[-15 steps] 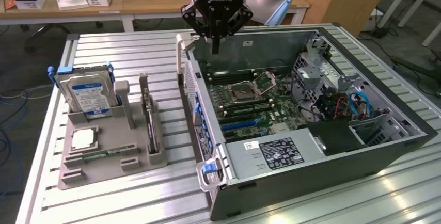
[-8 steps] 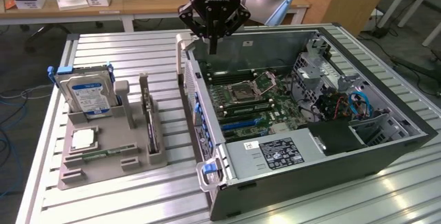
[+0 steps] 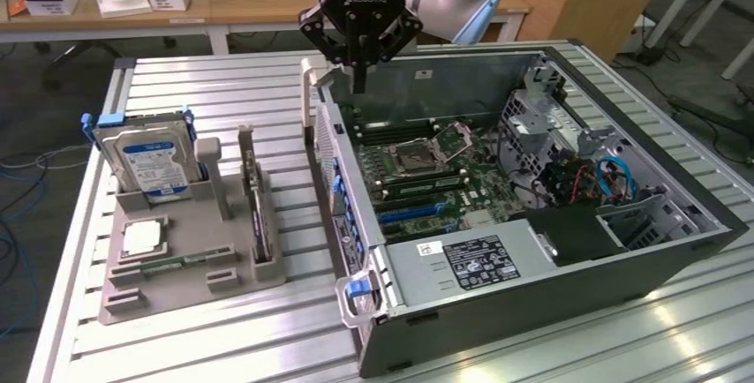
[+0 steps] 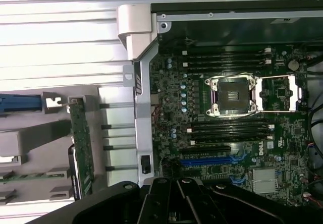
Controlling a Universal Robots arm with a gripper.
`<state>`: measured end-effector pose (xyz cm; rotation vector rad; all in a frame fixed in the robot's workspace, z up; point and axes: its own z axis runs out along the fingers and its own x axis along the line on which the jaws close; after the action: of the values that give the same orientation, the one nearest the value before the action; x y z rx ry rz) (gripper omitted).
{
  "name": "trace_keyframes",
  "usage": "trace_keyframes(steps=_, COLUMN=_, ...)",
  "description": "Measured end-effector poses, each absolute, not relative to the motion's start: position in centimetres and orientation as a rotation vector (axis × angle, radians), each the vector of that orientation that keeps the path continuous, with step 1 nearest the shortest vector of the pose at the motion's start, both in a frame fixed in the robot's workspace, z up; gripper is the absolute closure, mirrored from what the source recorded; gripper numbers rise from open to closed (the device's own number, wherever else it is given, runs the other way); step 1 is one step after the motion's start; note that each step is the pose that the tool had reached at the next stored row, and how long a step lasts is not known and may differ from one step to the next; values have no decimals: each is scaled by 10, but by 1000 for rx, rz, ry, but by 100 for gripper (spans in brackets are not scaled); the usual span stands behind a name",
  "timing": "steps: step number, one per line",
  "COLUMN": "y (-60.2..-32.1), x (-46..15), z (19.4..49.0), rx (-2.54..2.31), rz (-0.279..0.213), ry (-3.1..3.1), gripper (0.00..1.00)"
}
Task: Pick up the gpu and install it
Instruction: 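Reach for the gpu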
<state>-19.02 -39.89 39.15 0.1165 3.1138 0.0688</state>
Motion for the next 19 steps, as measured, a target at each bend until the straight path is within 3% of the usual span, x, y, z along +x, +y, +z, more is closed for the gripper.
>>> trace_keyframes(steps=19, y=-399, x=-203, z=391, rx=117, rz=69, ry=3114, gripper=90)
